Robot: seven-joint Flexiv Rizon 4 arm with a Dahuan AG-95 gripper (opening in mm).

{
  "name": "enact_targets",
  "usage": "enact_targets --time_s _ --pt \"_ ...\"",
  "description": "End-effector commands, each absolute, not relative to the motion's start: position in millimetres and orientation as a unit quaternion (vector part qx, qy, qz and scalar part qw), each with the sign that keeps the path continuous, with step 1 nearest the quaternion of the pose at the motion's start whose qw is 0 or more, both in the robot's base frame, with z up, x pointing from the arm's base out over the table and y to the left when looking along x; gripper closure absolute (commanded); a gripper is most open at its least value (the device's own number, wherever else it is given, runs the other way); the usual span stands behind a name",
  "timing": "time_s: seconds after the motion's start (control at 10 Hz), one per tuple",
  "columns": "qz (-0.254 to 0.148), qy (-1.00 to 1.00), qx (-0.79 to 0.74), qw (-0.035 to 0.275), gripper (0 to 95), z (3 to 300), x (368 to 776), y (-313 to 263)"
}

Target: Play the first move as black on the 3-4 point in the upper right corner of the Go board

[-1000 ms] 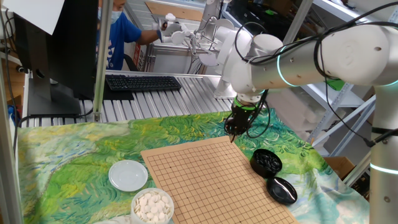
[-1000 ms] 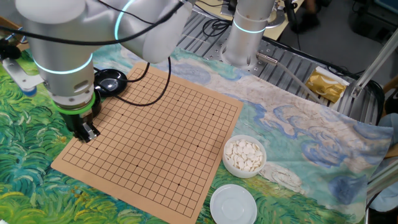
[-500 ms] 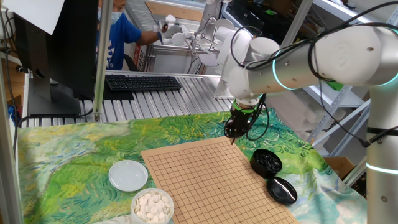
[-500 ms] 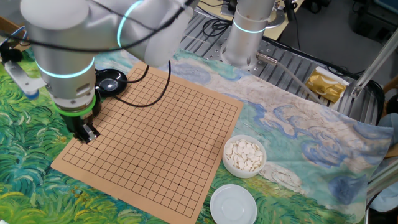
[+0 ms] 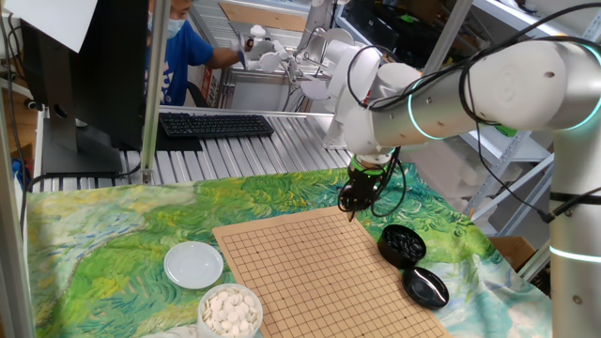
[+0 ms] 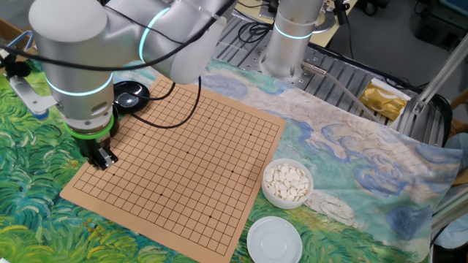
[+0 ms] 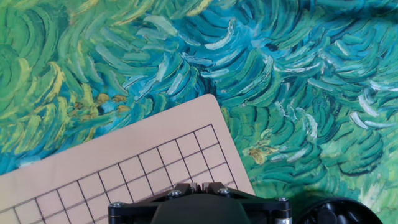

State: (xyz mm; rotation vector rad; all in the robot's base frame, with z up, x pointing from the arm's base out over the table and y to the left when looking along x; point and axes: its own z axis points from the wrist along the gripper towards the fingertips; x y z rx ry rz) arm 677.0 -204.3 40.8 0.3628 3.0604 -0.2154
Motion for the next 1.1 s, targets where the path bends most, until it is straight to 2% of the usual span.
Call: enact_targets --time_s 0.1,1.1 --pt "-0.067 0.99 0.118 0.029 95.0 35.8 675.1 -205.9" --pt "-0.066 0.99 0.121 0.032 95.0 26.1 672.8 -208.1"
